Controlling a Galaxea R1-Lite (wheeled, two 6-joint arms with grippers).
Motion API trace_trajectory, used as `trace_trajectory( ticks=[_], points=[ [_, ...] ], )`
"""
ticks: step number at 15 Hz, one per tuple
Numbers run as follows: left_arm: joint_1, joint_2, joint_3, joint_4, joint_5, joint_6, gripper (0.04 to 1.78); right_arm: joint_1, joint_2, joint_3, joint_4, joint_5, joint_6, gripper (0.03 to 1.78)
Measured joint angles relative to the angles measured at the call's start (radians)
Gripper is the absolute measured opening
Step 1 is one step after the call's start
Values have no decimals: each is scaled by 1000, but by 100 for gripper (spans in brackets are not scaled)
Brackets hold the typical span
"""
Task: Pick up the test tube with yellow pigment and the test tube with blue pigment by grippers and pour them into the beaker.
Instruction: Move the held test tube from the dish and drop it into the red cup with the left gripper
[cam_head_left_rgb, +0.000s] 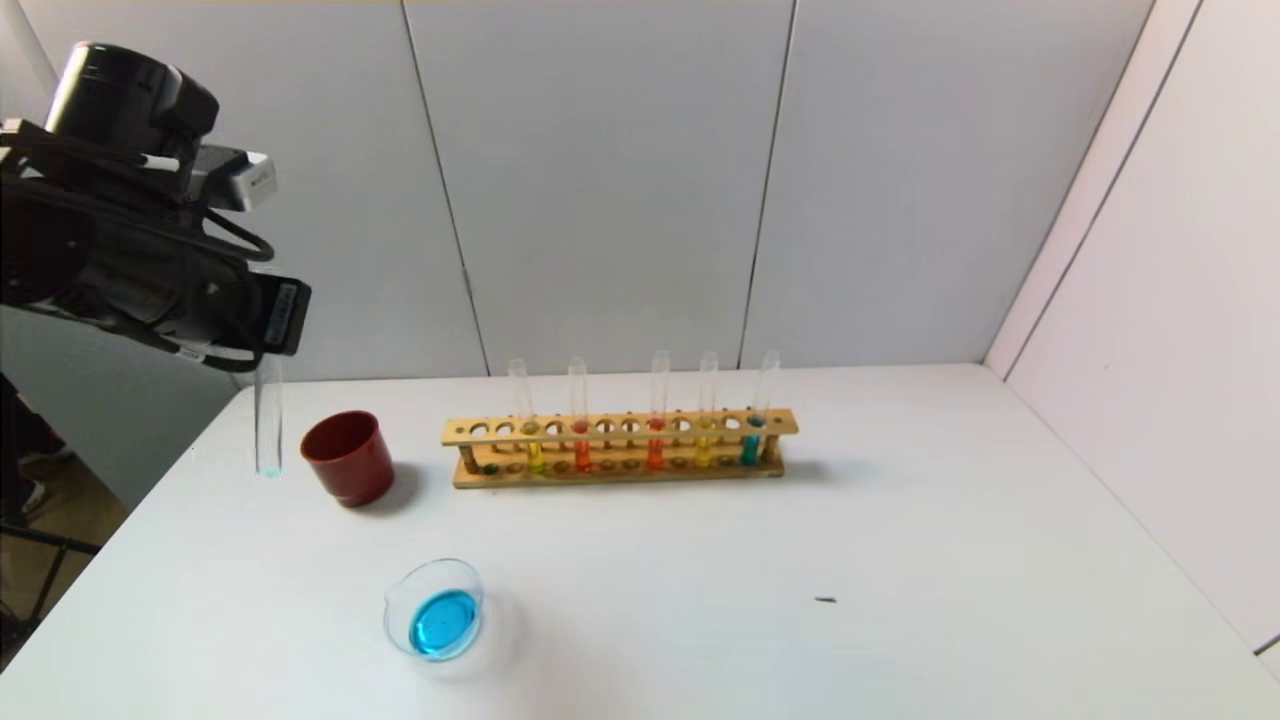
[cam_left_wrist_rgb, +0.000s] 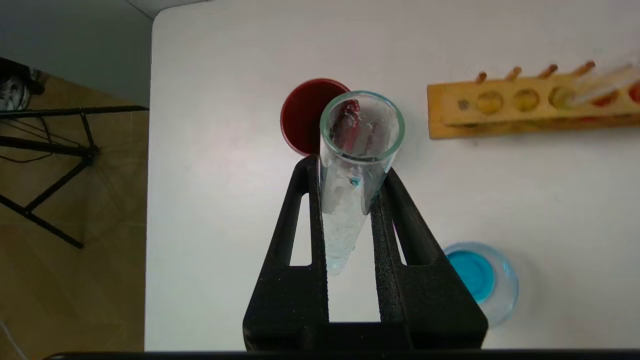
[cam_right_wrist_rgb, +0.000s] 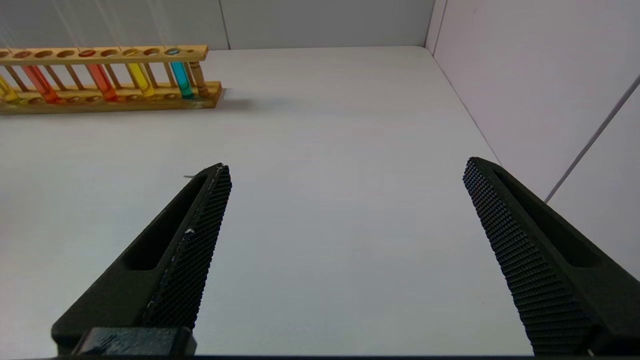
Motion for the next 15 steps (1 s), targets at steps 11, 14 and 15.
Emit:
trace_trajectory(
  ticks=[11,14,15],
  points=[
    [94,229,69,-424,-23,-7,31,0,0,0,0,0,0,170],
    [94,239,106,-497,-42,4,31,0,0,0,0,0,0,170],
    [95,242,120,-530,-46,10,31,0,0,0,0,0,0,170]
  ],
)
